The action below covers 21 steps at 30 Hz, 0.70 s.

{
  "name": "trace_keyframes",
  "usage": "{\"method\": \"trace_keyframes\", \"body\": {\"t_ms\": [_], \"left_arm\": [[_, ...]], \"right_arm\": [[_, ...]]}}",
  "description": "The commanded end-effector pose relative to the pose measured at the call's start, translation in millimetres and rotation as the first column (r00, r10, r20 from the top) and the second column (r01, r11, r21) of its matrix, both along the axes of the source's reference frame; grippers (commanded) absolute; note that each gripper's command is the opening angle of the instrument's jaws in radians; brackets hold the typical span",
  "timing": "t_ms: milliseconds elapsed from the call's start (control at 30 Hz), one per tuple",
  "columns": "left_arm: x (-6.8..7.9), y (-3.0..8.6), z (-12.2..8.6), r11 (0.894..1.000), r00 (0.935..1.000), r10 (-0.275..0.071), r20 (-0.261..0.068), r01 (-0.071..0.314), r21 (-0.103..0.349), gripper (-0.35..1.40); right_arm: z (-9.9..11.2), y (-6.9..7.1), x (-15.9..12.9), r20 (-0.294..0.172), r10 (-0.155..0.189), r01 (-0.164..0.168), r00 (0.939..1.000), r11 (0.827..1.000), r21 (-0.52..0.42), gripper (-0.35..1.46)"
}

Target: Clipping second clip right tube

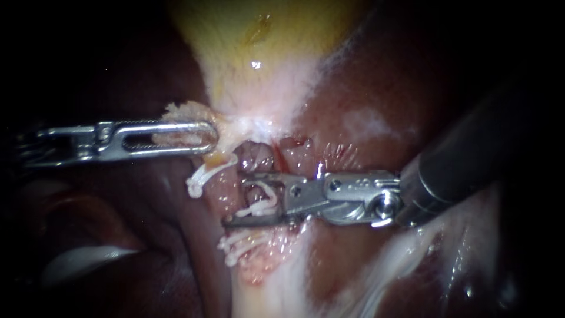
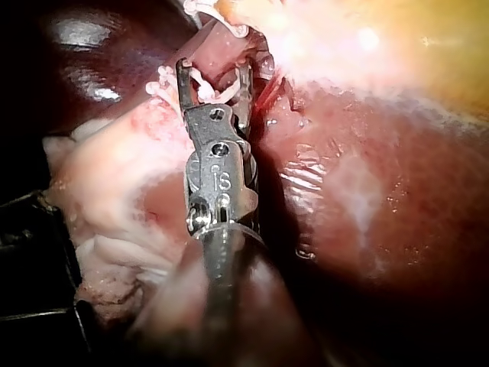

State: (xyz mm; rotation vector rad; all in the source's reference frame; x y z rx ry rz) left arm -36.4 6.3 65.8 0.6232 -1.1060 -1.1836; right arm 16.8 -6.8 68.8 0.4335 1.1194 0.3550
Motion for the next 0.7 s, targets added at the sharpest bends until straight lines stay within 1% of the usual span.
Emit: {"method": "trace_keyframes", "body": {"t_ms": [33,400,567,700], "left_arm": [[0.0,0.0,0.0,1.000,1.0000,0.001,0.001,-0.001,0.000,-0.35],[0.1,0.0,0.0,1.000,1.0000,0.001,0.001,-0.001,0.000,-0.35],[0.1,0.0,0.0,1.000,1.0000,0.001,0.001,-0.001,0.000,-0.35],[0.1,-0.1,0.1,1.000,1.0000,0.001,0.001,-0.001,0.000,-0.35]], "right_arm": [[-0.2,0.0,-0.3,-0.003,-0.004,0.004,1.0000,1.000,0.002,0.50],[-1.3,0.0,-2.5,-0.024,-0.032,0.032,0.9992,0.999,0.003,0.50],[-1.9,0.3,-3.7,-0.032,-0.046,0.046,0.9984,0.999,-0.007,0.50],[-2.5,0.7,-4.4,-0.035,-0.048,0.048,0.9982,0.999,-0.003,0.50]]}}
